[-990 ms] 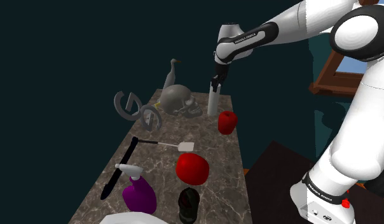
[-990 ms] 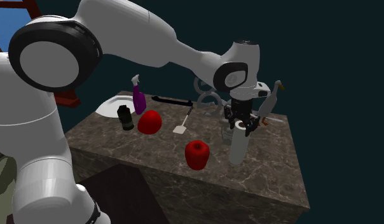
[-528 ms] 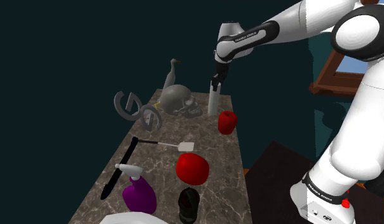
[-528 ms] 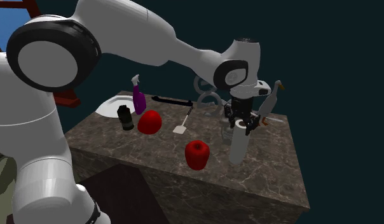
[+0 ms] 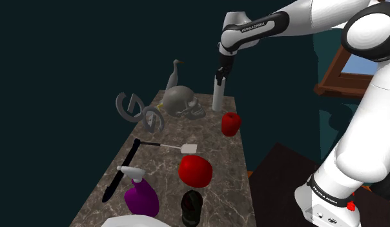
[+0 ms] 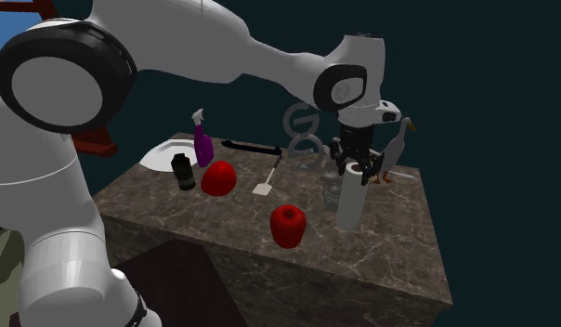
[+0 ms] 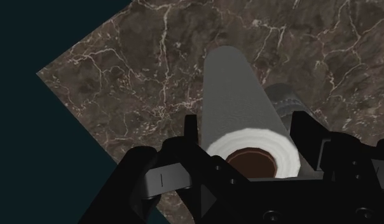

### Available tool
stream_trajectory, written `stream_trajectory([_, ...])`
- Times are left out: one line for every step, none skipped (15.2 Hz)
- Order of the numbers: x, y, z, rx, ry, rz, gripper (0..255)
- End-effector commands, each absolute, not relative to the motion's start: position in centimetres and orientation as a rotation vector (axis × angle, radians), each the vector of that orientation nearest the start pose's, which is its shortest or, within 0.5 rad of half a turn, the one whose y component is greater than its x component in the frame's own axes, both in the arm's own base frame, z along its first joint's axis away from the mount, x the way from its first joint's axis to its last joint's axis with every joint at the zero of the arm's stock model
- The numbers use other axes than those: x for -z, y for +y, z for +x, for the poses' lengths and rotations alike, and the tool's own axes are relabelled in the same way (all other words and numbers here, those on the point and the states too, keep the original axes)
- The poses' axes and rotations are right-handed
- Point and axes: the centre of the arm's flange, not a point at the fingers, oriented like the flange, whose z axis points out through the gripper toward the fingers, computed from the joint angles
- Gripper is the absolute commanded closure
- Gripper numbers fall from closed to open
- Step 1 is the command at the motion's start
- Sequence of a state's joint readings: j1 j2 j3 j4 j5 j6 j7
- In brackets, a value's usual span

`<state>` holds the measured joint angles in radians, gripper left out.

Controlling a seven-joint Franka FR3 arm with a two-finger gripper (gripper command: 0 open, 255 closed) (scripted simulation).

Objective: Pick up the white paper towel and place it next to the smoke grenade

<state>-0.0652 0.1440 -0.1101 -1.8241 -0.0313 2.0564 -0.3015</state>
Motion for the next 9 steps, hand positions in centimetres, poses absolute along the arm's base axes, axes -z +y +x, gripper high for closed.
stream_trajectory([-47.3, -10.6, 60.0, 0.121, -0.226, -3.195, 255])
stream_trajectory([-47.8, -10.6, 60.0, 0.121, -0.226, -3.195, 255])
stream_trajectory([-48.3, -10.6, 60.0, 0.121, -0.226, -3.195, 255])
stream_trajectory([-48.9, -10.6, 60.0, 0.121, -0.226, -3.195, 255])
stream_trajectory([-49.4, -10.6, 60.0, 0.121, -0.226, -3.195, 255])
stream_trajectory([-49.9, -10.6, 60.0, 0.121, -0.226, -3.195, 255])
stream_trajectory([-50.4, -10.6, 60.0, 0.121, -0.226, -3.195, 255])
stream_trajectory([-51.0, -10.6, 60.0, 0.121, -0.226, -3.195, 255])
stream_trajectory([-51.5, -10.6, 60.0, 0.121, -0.226, -3.195, 255])
